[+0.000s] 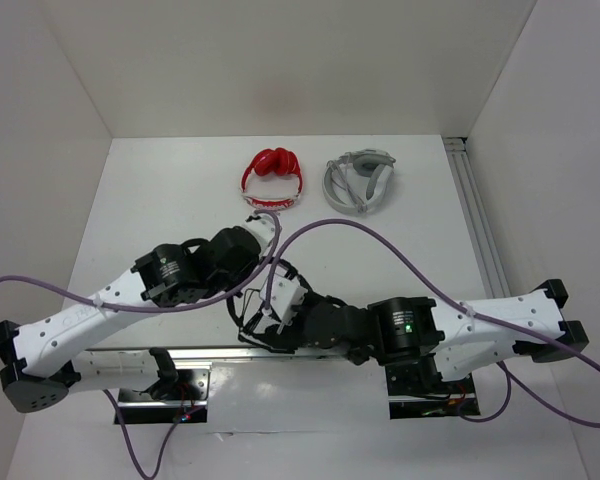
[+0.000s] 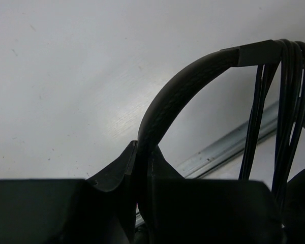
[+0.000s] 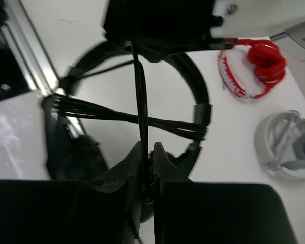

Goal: Wrap the headphones

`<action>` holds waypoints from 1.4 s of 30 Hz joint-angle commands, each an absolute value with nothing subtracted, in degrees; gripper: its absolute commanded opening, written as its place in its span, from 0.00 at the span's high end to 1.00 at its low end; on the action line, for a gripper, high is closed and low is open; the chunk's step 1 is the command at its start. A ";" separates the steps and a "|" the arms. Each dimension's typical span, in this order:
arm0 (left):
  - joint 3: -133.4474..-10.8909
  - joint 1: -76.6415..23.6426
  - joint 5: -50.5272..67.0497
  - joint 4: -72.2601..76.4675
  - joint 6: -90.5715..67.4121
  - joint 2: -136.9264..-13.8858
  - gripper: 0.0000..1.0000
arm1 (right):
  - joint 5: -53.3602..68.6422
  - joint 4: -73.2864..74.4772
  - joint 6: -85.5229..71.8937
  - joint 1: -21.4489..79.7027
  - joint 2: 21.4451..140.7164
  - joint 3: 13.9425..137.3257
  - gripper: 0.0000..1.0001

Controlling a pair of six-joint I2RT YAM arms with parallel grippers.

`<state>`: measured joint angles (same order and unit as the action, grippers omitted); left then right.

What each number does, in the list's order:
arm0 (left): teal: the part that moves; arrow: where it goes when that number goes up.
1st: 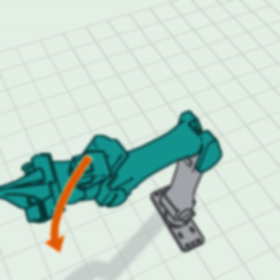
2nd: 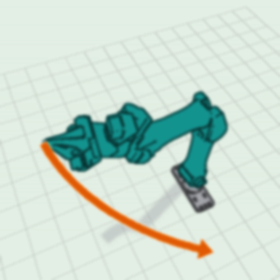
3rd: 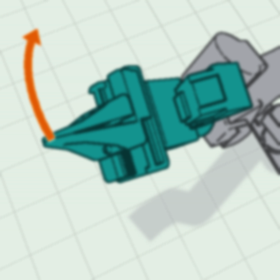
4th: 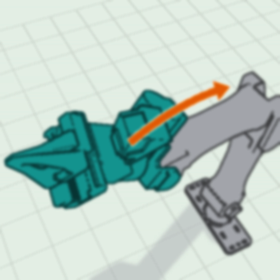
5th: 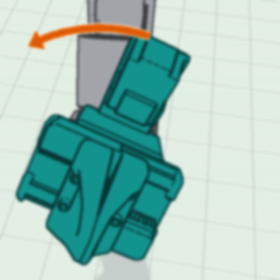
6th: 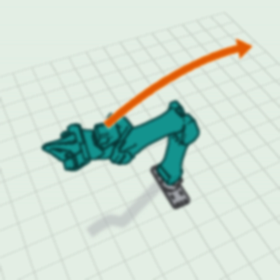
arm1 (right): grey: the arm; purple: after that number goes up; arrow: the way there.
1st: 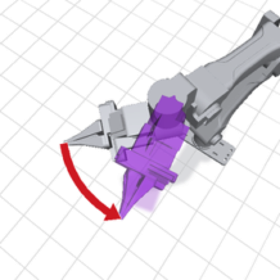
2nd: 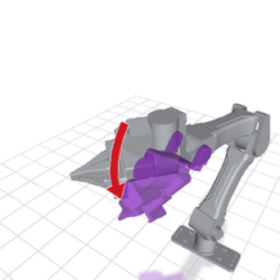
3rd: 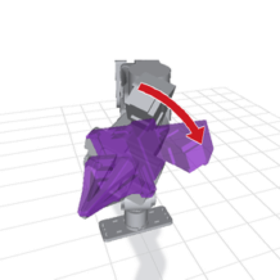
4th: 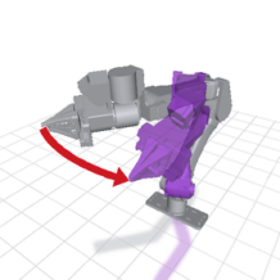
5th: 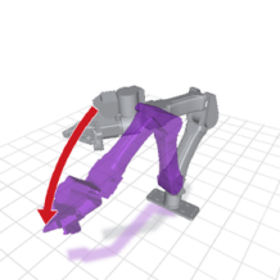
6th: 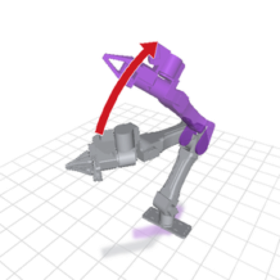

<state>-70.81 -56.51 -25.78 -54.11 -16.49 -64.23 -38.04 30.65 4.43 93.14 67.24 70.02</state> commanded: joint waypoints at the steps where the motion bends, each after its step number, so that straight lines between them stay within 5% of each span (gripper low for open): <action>1: -75.93 -59.14 -19.25 -59.13 -15.81 -63.72 1.00 | -46.57 35.16 8.61 93.60 66.80 71.81 1.00; 11: -76.46 -61.00 -6.16 -60.64 -13.71 -61.35 1.00 | -56.25 35.86 9.93 93.60 62.15 67.33 1.00; 32: -91.58 -61.00 -7.21 -67.59 -13.10 -58.45 1.00 | -59.25 26.72 9.05 89.12 57.74 62.40 0.94; 42: -94.13 -61.00 -8.09 -68.12 -14.24 -58.45 1.00 | -56.69 24.17 8.44 87.19 56.60 62.40 0.59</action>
